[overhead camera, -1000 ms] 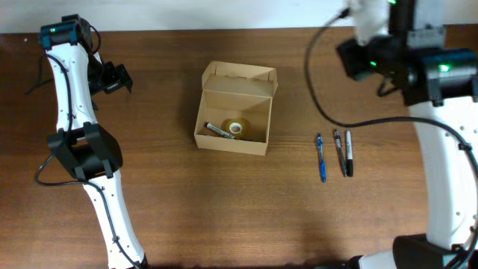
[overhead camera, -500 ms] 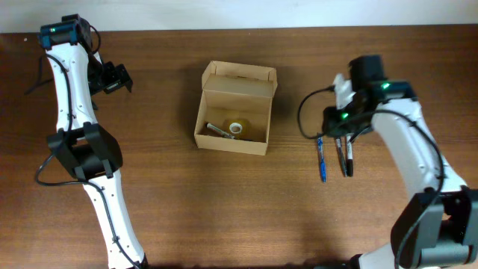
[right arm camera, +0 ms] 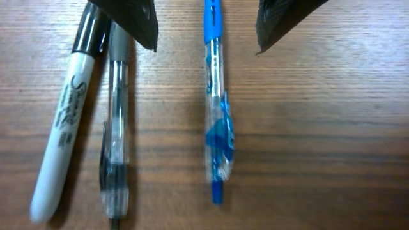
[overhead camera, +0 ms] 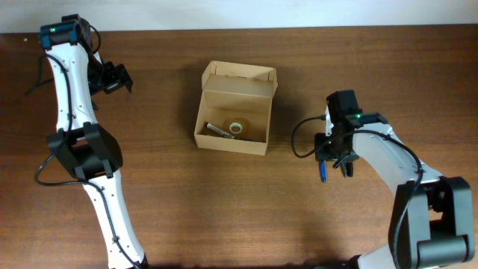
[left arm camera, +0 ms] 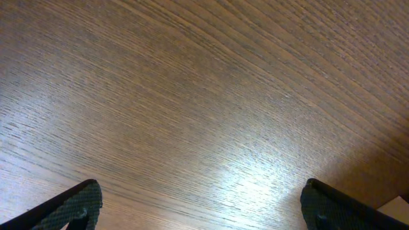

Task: Pack container
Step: 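Grasp the blue pen on the table with the right gripper, then carry the blue pen into the box and release it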

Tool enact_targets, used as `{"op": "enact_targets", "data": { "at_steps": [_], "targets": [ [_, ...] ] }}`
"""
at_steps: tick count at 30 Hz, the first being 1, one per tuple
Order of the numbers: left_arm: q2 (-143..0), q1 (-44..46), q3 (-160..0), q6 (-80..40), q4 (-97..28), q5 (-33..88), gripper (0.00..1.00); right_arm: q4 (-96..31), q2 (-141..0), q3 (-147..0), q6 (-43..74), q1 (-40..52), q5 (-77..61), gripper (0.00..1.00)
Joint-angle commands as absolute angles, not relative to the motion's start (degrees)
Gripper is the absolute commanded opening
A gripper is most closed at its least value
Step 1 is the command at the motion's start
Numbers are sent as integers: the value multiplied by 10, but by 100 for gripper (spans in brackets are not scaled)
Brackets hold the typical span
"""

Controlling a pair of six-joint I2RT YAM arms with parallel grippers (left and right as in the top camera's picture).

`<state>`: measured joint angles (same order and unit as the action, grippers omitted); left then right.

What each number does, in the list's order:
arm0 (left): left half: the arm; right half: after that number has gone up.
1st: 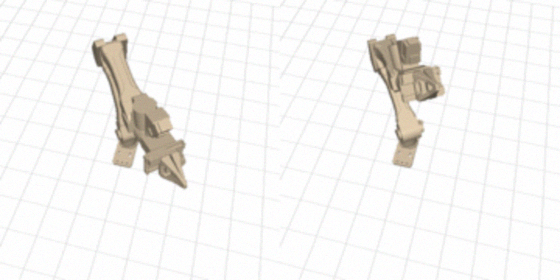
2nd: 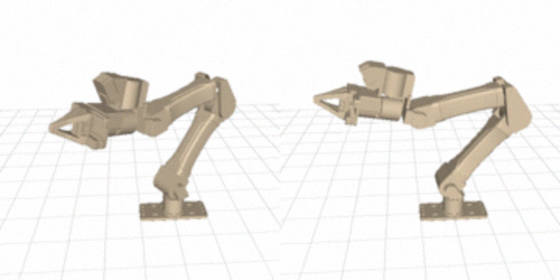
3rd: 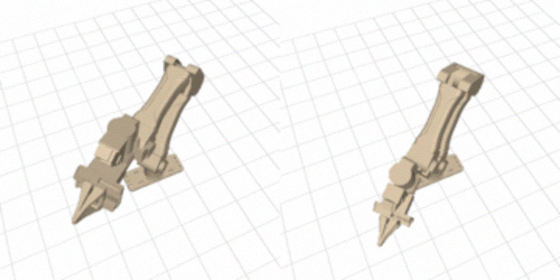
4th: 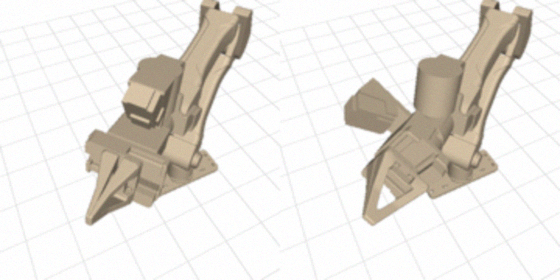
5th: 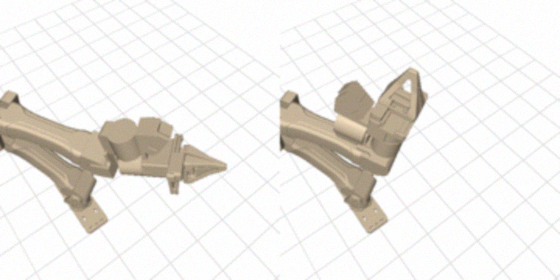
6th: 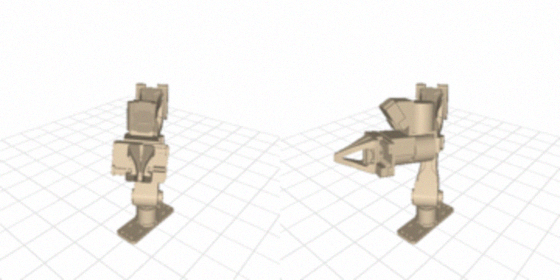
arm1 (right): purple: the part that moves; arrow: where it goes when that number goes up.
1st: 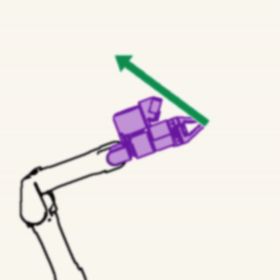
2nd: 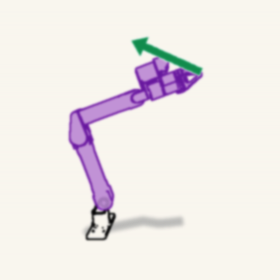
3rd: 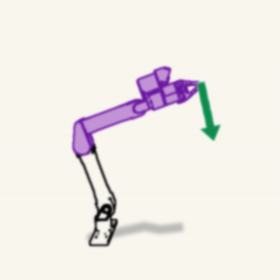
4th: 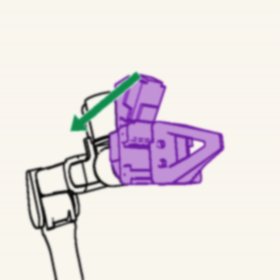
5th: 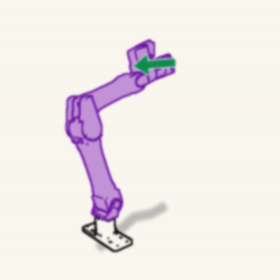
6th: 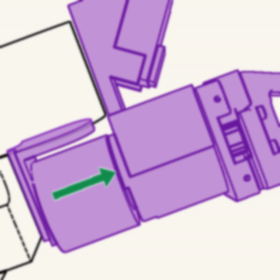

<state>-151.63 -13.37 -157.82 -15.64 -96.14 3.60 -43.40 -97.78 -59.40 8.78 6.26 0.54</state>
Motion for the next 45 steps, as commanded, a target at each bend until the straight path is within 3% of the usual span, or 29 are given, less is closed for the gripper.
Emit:
{"op": "enact_targets", "data": {
  "at_steps": [1, 6, 11, 12, 13, 14, 21, 33, 45],
  "targets": [
    [-1521, -136, -1576, -156, -961, 30, 100, -429, -1001, -586, 107, 64, 18, 49],
    [-1521, -136, -1576, -156, -961, 30, 100, -414, -1030, -586, 116, 64, 15, 35],
    [-1521, -136, -1576, -156, -961, 30, 100, -396, -1055, -586, 125, 64, 16, 32],
    [-1521, -136, -1576, -156, -961, 30, 100, -394, -1059, -586, 126, 64, 16, 25],
    [-1521, -136, -1576, -156, -960, 30, 100, -394, -1062, -587, 126, 64, 15, 10],
    [-1521, -136, -1576, -156, -961, 30, 100, -394, -1062, -587, 125, 64, 13, 4],
    [-1521, -136, -1576, -156, -961, 30, 100, -413, -1040, -649, 58, 64, -51, 4],
    [-1521, -136, -1576, -156, -960, 30, 100, -618, -1021, -1055, -255, 115, -140, 4],
    [-1521, -136, -1576, -156, -961, 30, 100, -591, -1093, -1080, -490, 276, -140, 4]
  ]
}}
